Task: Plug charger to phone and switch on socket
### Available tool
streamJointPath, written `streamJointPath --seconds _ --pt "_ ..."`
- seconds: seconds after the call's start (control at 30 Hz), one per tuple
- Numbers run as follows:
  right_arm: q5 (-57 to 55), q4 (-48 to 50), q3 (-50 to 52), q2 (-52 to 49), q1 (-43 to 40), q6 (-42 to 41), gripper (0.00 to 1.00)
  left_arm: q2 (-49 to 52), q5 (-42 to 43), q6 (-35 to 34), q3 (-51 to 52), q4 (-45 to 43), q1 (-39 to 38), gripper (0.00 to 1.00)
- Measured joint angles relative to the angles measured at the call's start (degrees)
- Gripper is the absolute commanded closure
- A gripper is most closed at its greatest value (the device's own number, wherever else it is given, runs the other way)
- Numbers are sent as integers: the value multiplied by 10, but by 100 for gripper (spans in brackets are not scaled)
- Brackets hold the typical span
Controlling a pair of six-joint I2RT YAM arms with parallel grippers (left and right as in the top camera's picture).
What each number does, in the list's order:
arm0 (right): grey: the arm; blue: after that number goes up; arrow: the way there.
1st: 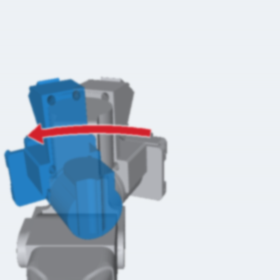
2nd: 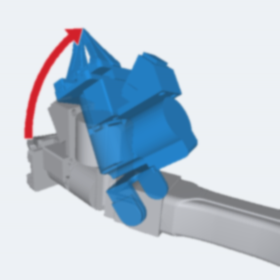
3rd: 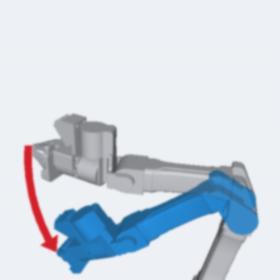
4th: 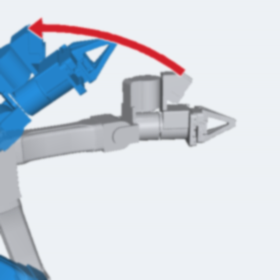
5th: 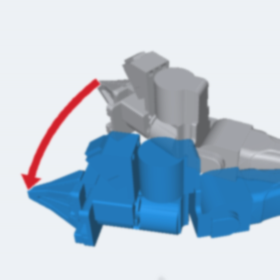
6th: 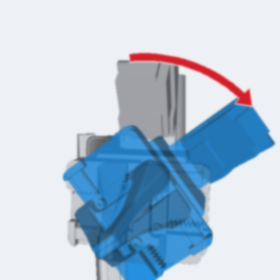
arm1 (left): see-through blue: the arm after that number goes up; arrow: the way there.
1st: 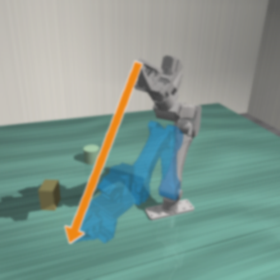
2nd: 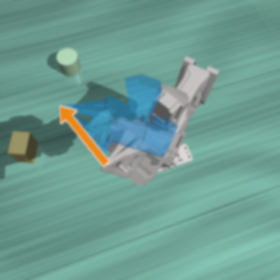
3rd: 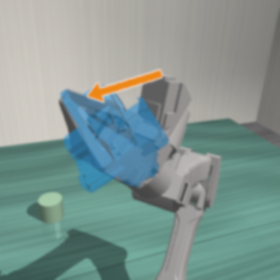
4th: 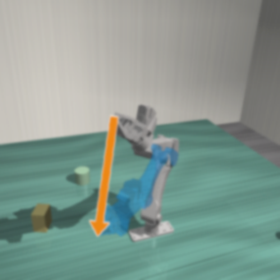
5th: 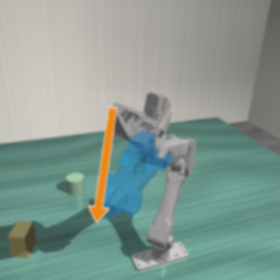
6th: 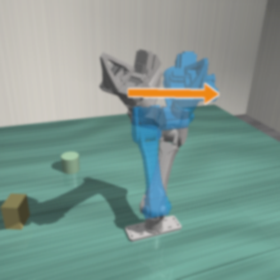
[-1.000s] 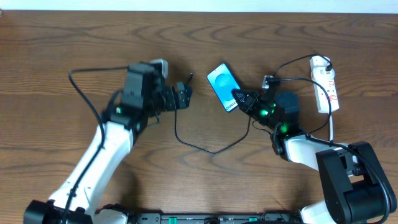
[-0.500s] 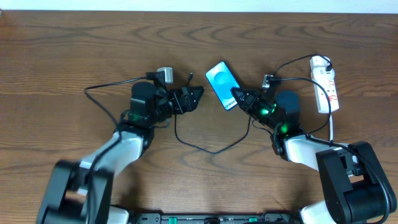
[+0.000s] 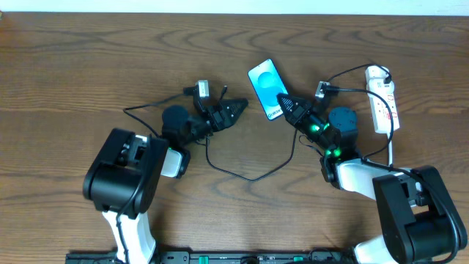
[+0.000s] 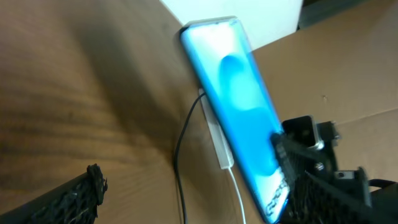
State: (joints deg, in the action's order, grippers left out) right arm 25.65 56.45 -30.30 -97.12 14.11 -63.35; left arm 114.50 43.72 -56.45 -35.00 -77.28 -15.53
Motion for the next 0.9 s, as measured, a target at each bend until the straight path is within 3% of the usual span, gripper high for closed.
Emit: streamJointPath --seconds 0.17,0.5,0.9 --pt "1 33 0 -24 0 -9 99 28 32 -23 -20 -35 -1 3" --pt "19 211 -1 -141 2 -76 99 28 40 -29 -48 -40 -4 3" --pt "32 247 -55 -197 53 -113 99 28 29 -34 -64 -40 -4 2"
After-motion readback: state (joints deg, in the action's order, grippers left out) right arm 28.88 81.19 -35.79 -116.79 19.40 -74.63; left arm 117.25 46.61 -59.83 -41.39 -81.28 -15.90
